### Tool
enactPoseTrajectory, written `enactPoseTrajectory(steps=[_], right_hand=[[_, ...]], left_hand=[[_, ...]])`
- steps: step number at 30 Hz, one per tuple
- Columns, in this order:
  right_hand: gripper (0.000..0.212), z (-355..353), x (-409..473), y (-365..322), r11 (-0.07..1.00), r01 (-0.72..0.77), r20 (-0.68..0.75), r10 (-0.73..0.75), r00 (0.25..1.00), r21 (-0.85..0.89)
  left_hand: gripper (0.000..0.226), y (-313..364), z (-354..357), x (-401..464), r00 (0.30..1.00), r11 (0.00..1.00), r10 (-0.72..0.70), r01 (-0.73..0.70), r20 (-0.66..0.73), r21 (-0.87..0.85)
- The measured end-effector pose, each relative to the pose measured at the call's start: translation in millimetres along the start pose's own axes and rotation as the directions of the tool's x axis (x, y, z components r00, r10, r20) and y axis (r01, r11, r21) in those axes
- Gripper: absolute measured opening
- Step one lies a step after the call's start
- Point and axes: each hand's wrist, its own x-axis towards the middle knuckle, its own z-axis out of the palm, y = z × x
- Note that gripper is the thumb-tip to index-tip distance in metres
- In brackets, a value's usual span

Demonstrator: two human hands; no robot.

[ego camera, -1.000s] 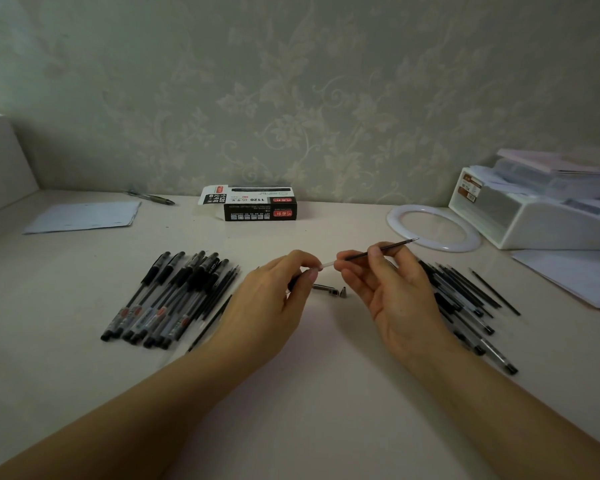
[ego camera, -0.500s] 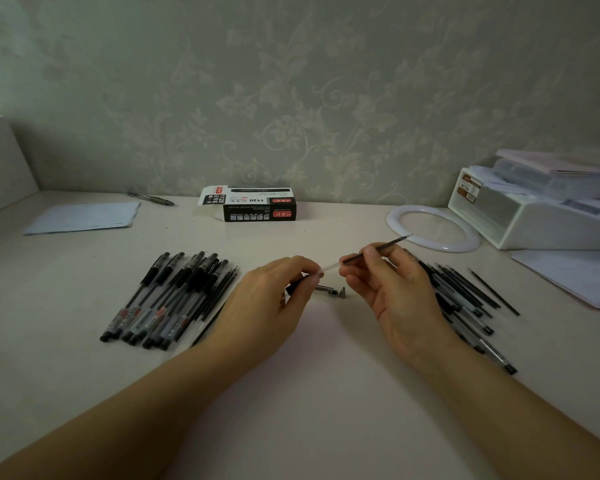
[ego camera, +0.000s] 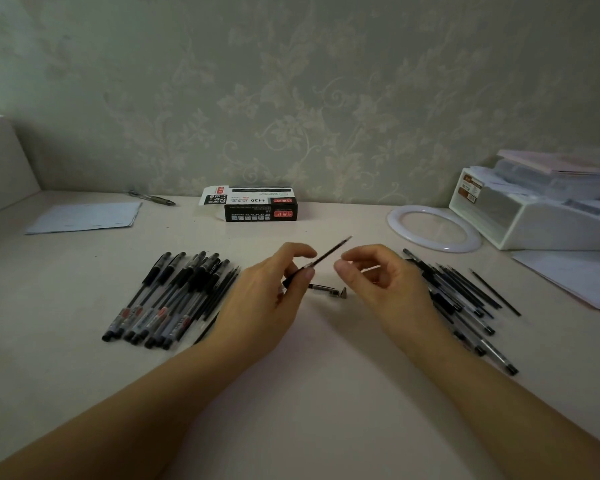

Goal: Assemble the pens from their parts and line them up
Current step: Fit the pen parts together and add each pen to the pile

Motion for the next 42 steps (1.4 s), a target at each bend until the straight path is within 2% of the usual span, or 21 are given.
enactPoseTrajectory(steps=[3, 5, 8, 13, 16, 17, 19, 21, 23, 28, 32, 36, 39, 42], right_hand=[[0.007, -8, 2, 7, 0.977, 0.067, -0.092, -0.087, 0.992, -0.201], [0.014, -9, 3, 11, 0.934, 0.107, -0.04, -0.128, 0.991, -0.341], [0.022, -5, 2, 15, 0.846, 0.142, 0.093, -0.11, 0.99, -0.513], [0.004, -3, 2, 17, 0.799, 0.22, 0.16, -0.156, 0.975, -0.56], [0.005, -2, 3, 17, 0.854, 0.187, 0.095, -0.161, 0.982, -0.485], [0.005, -2, 3, 17, 0.903, 0.149, 0.049, -0.141, 0.989, -0.403], [0.007, -1, 3, 14, 0.992, 0.052, -0.002, -0.053, 0.999, -0.119], [0.008, 2, 2, 10, 0.992, -0.008, 0.028, 0.005, 1.0, 0.126], [0.007, 4, 0, 8, 0.977, -0.026, 0.085, 0.008, 0.996, 0.209], [0.008, 7, -1, 8, 0.965, -0.05, 0.175, 0.005, 0.985, 0.257], [0.008, 6, -1, 9, 0.964, -0.054, 0.2, 0.001, 0.98, 0.262], [0.009, 6, -1, 8, 0.962, -0.064, 0.222, 0.004, 0.975, 0.265], [0.009, 5, 0, 10, 0.962, -0.075, 0.238, 0.011, 0.971, 0.261], [0.006, 3, 1, 12, 0.972, -0.075, 0.256, 0.016, 0.967, 0.222]], left_hand=[[0.02, 0, 0, 0, 1.0, 1.0, 0.002, -0.002, -0.005, 0.011], [0.02, 0, 0, -1, 1.0, 1.0, 0.002, -0.002, 0.005, 0.029], [0.017, -1, 0, 0, 1.0, 0.999, -0.006, 0.005, 0.014, 0.047], [0.015, -4, 2, -2, 0.997, 0.995, -0.016, 0.008, 0.078, 0.104], [0.017, -4, 2, -3, 0.994, 0.99, 0.0, -0.014, 0.107, 0.137], [0.017, -4, 2, -3, 0.993, 0.99, 0.004, -0.02, 0.114, 0.143], [0.016, -4, 2, -3, 0.992, 0.989, 0.013, -0.03, 0.124, 0.143], [0.016, -3, 2, -3, 0.992, 0.99, 0.023, -0.04, 0.126, 0.134], [0.016, -2, 1, -2, 0.99, 0.991, 0.034, -0.051, 0.135, 0.126], [0.013, 0, 0, -2, 0.986, 0.992, 0.068, -0.083, 0.153, 0.09], [0.009, 1, 1, -3, 0.986, 0.99, 0.065, -0.083, 0.156, 0.11], [0.015, 1, 0, -2, 0.989, 0.993, 0.049, -0.063, 0.141, 0.097], [0.016, 1, -2, -1, 0.987, 0.994, 0.073, -0.084, 0.141, 0.073], [0.013, -1, -2, 0, 0.983, 0.985, 0.101, -0.121, 0.155, 0.123]])
